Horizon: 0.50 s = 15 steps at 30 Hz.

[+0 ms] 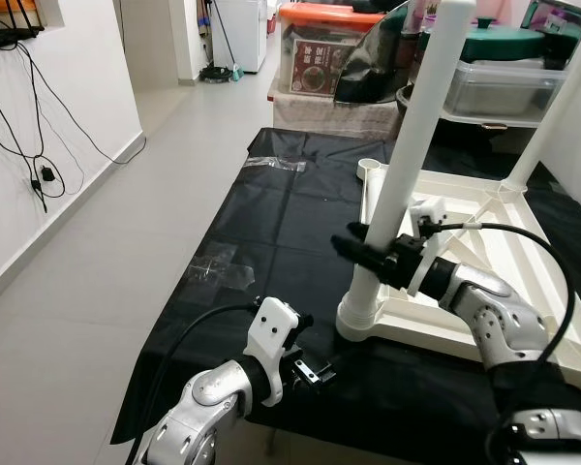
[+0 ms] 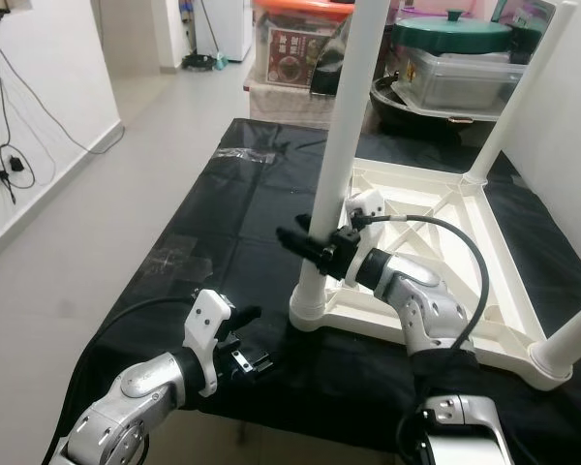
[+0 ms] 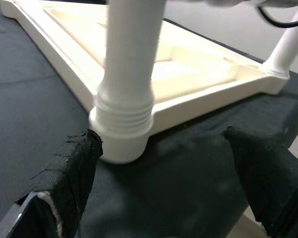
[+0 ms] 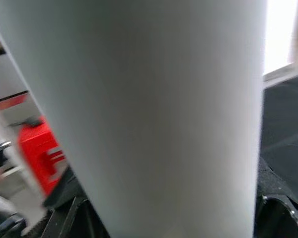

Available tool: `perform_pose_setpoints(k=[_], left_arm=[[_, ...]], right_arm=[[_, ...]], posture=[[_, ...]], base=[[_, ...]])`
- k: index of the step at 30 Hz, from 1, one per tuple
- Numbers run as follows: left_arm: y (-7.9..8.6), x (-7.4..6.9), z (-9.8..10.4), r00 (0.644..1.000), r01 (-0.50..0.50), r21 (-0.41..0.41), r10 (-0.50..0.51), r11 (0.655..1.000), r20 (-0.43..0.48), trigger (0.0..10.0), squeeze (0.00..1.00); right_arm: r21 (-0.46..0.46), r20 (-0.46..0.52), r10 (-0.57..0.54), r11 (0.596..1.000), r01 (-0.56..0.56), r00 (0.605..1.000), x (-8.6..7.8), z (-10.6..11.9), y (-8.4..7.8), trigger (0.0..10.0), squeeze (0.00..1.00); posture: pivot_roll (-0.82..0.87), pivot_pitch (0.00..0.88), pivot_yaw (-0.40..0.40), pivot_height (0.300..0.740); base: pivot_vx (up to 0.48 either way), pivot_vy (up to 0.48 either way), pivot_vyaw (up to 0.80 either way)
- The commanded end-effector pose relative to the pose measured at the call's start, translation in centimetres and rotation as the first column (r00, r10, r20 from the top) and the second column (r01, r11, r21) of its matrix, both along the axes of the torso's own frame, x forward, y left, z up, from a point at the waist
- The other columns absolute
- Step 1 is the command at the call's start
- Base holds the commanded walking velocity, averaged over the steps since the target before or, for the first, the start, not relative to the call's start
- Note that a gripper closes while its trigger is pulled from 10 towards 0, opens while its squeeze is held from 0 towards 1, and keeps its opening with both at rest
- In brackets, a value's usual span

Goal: Building children table

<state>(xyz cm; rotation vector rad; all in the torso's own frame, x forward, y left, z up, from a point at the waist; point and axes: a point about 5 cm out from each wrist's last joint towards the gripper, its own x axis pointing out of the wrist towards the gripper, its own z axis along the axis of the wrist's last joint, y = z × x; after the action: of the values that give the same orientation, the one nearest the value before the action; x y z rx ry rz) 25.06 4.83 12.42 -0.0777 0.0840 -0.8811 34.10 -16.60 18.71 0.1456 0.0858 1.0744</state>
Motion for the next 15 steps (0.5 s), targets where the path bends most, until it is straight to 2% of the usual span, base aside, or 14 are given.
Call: perform_pose_setpoints(k=[1,2,3,4,5,7,9,11,12,13,14,15], left_arm=[[0.2,-0.1,0.0,1.000,-0.012,-0.006,0.012,1.000,0.013,10.0,0.00],[0.4,-0.1,0.1,1.000,-0.021,-0.009,0.022,1.000,0.019,10.0,0.00],[0.5,0.0,0.1,0.999,-0.031,-0.010,0.031,0.999,0.023,10.0,0.00],[0.5,0.0,0.1,0.999,-0.031,-0.010,0.031,0.999,0.023,10.0,0.00],[0.5,0.0,0.1,0.999,-0.036,-0.010,0.036,0.999,0.024,10.0,0.00],[0.5,0.0,0.1,0.999,-0.038,-0.010,0.038,0.999,0.025,10.0,0.00],[0.5,0.0,0.0,0.999,-0.040,-0.009,0.040,0.999,0.026,10.0,0.00],[0.5,0.0,0.0,0.999,-0.040,-0.009,0.040,0.999,0.026,10.0,0.00],[0.6,0.1,0.0,0.999,-0.044,-0.009,0.044,0.999,0.026,10.0,0.00],[0.5,0.2,-0.1,0.999,-0.046,-0.008,0.046,0.999,0.026,10.0,0.00],[0.5,0.3,-0.2,0.999,-0.047,-0.008,0.047,0.999,0.026,10.0,0.00],[0.5,0.3,-0.2,0.999,-0.047,-0.008,0.047,0.999,0.026,10.0,0.00]], right_arm=[[-0.019,-0.020,0.090,0.996,-0.090,0.996,0.2,-0.6,1.6,10.0,0.00],[-0.023,-0.024,0.101,0.995,-0.102,0.995,0.4,-0.7,1.8,4.7,0.00],[-0.031,-0.029,0.107,0.994,-0.108,0.994,0.5,-0.8,2.0,1.2,0.00],[-0.031,-0.029,0.107,0.994,-0.108,0.994,0.5,-0.8,2.0,1.2,0.00],[-0.036,-0.033,0.112,0.993,-0.113,0.993,0.6,-1.0,2.2,0.0,0.00],[-0.034,-0.034,0.122,0.992,-0.123,0.992,0.5,-1.2,2.4,0.0,0.00],[-0.032,-0.019,0.037,0.999,-0.037,0.999,0.5,-1.4,2.2,0.0,0.00],[-0.032,-0.019,0.037,0.999,-0.037,0.999,0.5,-1.4,2.2,0.0,0.00],[-0.030,0.007,-0.057,0.998,0.057,0.998,0.5,-1.5,1.9,0.0,0.00],[-0.033,0.042,-0.186,0.982,0.187,0.982,0.4,-1.5,1.2,0.0,0.00],[-0.031,0.066,-0.264,0.963,0.267,0.962,0.4,-1.5,0.7,0.0,0.00],[-0.031,0.066,-0.264,0.963,0.267,0.962,0.4,-1.5,0.7,0.0,0.00]], posture=[[0.14,0.000,-0.099,0.740],[0.14,0.000,-0.101,0.740],[0.14,0.000,-0.101,0.740],[0.14,0.000,-0.101,0.740],[0.14,0.000,-0.101,0.740],[0.14,0.000,-0.099,0.740],[0.14,0.000,-0.100,0.740],[0.14,0.000,-0.100,0.740],[0.13,0.000,-0.093,0.740],[0.11,0.000,-0.082,0.740],[0.10,0.000,-0.079,0.740],[0.10,0.000,-0.079,0.740]], base=[[0.000,0.000,0.00],[0.000,0.000,0.00],[0.000,0.000,0.00],[0.000,0.000,0.00],[0.000,0.000,0.00],[0.000,0.000,0.00],[0.000,0.000,0.00],[0.000,0.000,0.00],[0.000,0.000,0.00],[0.000,0.000,0.00],[0.000,0.000,0.00],[0.000,0.000,0.00]])
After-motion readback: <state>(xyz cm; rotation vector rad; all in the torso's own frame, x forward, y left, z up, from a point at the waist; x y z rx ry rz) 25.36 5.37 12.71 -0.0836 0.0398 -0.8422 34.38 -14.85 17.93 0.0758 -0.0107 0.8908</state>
